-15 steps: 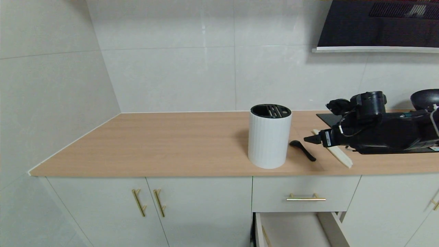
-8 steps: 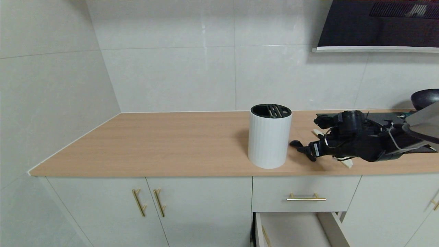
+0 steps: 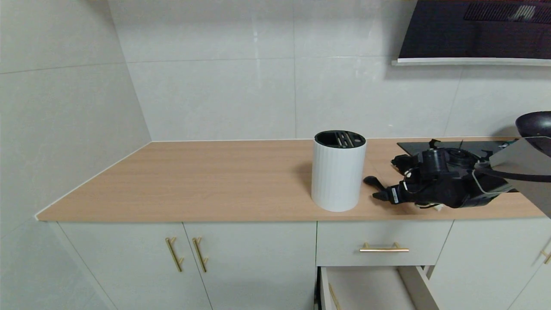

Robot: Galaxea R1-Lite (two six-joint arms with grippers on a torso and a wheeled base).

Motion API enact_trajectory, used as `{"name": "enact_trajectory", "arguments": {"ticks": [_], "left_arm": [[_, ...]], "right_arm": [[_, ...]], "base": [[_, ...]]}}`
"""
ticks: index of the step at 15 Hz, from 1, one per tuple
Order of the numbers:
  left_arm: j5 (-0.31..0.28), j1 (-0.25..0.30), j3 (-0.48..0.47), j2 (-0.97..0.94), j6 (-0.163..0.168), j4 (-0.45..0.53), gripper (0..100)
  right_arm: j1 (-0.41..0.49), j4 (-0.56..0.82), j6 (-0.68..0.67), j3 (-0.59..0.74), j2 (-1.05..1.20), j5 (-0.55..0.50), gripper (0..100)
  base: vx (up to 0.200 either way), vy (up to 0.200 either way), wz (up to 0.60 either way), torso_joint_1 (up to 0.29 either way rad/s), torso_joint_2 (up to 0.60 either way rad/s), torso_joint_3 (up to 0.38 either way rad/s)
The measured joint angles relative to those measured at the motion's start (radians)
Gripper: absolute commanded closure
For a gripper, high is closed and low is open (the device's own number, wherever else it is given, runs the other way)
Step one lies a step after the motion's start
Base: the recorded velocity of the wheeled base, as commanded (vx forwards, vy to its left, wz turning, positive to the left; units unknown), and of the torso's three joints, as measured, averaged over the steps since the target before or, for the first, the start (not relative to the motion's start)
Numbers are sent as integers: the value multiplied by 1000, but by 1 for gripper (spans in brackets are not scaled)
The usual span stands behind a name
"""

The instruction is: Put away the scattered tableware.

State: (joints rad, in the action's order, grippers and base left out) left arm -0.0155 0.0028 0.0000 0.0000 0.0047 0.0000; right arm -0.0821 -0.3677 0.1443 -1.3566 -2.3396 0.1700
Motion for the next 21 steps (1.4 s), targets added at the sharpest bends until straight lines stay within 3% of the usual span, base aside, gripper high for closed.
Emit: {"name": "enact_trajectory", "arguments": {"ticks": [4, 5, 16, 21], "left_arm": [[0, 0, 0, 0, 0, 0, 0], [0, 0, 0, 0, 0, 0, 0], [0, 0, 0, 0, 0, 0, 0], [0, 0, 0, 0, 0, 0, 0]], "right_arm": [[0, -1, -1, -14, -22, -22, 0], [0, -2, -1, -14, -24, -21, 100], [-2, 11, -26, -11, -19, -26, 100], [-9, 221, -123, 30, 147, -26, 100]], "base": [[0, 0, 0, 0, 0, 0], [0, 0, 0, 0, 0, 0], [0, 0, 0, 0, 0, 0], [0, 0, 0, 0, 0, 0]]}}
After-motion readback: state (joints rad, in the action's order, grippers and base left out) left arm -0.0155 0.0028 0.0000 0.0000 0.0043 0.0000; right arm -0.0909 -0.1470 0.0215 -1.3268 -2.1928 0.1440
